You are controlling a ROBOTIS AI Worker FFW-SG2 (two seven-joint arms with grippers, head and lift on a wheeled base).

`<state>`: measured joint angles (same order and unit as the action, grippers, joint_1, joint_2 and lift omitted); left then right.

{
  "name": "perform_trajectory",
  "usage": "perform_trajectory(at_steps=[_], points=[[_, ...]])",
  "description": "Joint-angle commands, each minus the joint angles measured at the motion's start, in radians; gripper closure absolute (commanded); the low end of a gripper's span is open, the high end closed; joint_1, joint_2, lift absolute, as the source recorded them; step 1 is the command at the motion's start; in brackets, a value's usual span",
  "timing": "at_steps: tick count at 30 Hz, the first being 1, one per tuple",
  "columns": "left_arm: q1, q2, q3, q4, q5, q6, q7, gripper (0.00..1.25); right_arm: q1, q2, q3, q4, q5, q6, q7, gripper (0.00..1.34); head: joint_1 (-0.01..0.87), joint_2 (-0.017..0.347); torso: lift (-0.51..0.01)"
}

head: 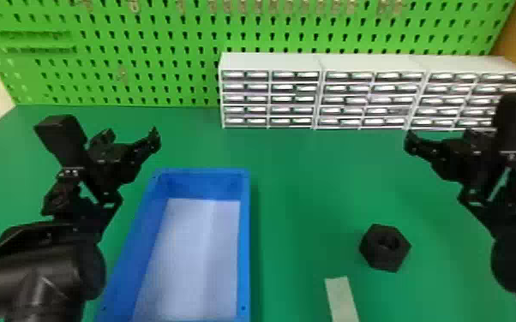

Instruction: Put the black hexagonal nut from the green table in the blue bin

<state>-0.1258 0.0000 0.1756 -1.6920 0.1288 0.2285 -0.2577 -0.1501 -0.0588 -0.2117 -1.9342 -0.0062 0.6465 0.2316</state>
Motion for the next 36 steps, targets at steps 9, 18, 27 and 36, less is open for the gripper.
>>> perform_trajectory(at_steps=[9,18,27,36], points=[[0.0,-0.003,-0.001,0.002,-0.002,0.0,0.0,0.24,-0.054,-0.003,-0.003,-0.066,0.017,0.274,0.0,0.09,0.686,0.051,-0.097],[0.003,-0.003,0.001,0.003,-0.005,0.0,0.002,0.24,-0.098,-0.018,-0.008,-0.085,0.028,0.489,0.0,0.09,0.686,0.051,-0.097],[0.002,-0.003,0.001,0.008,-0.009,0.0,0.002,0.24,-0.137,-0.022,0.0,-0.089,0.063,0.664,0.0,0.09,0.686,0.051,-0.097],[0.002,-0.003,0.001,0.009,-0.012,0.0,0.0,0.24,-0.183,-0.065,0.037,-0.089,0.087,0.864,0.0,0.09,0.686,0.051,-0.097]])
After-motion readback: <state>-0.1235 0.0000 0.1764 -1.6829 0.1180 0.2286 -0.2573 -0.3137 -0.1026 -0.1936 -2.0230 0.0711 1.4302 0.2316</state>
